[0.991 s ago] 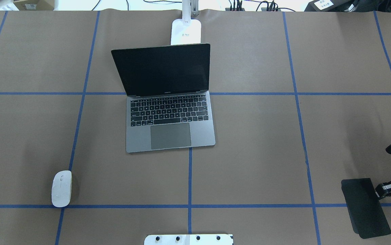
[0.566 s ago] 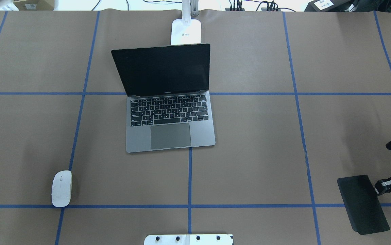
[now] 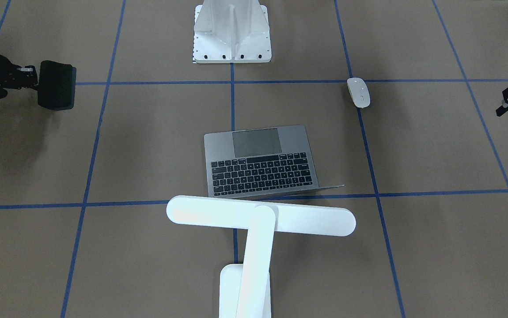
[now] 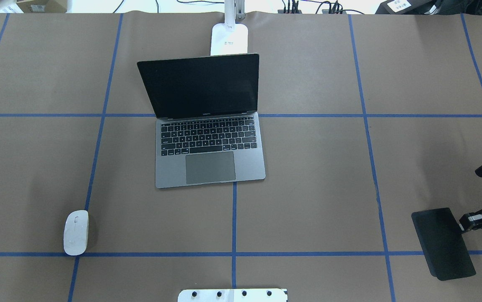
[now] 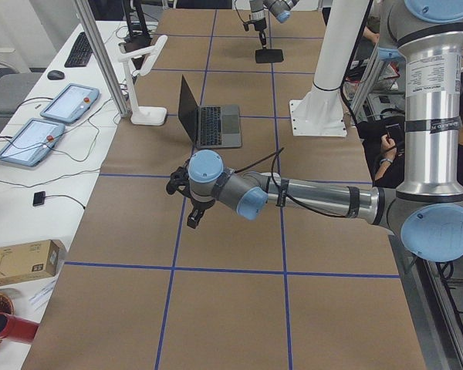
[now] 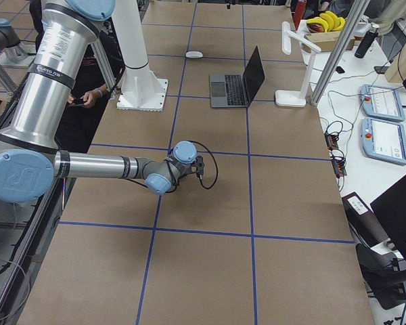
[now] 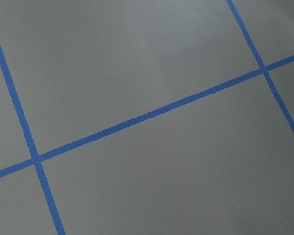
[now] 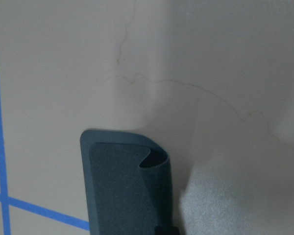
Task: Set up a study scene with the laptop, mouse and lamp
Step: 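Lift the mouse pad and carry it farther from the robot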
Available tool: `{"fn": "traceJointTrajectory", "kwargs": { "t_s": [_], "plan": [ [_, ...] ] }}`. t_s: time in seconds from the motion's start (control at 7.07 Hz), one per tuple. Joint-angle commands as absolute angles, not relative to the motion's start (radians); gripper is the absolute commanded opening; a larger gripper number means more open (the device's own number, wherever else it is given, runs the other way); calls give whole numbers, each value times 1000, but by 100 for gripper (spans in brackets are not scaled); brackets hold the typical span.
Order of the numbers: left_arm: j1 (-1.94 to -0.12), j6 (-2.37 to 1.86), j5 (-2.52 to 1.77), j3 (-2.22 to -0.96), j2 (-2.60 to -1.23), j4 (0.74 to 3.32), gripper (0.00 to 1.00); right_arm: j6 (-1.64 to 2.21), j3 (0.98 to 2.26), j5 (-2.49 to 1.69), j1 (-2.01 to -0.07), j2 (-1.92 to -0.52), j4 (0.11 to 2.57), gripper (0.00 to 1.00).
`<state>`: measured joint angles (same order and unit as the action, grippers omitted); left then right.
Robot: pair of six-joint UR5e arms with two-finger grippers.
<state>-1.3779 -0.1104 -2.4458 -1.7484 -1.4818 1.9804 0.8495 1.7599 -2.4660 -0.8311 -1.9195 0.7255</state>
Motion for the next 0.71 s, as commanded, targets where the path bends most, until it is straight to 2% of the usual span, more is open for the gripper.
{"fn": "traceJointTrajectory", "kwargs": {
  "t_s": [0.0, 0.57],
  "plan": [
    [-1378, -112, -2447, -1749, -1479, 1980, 100, 847, 1773, -2526, -903, -1831, 811, 10],
    [-1378, -112, -2467, -1743, -1479, 1977, 100, 848, 1789, -2666, -1066, -1645, 984, 10]
  ]
}}
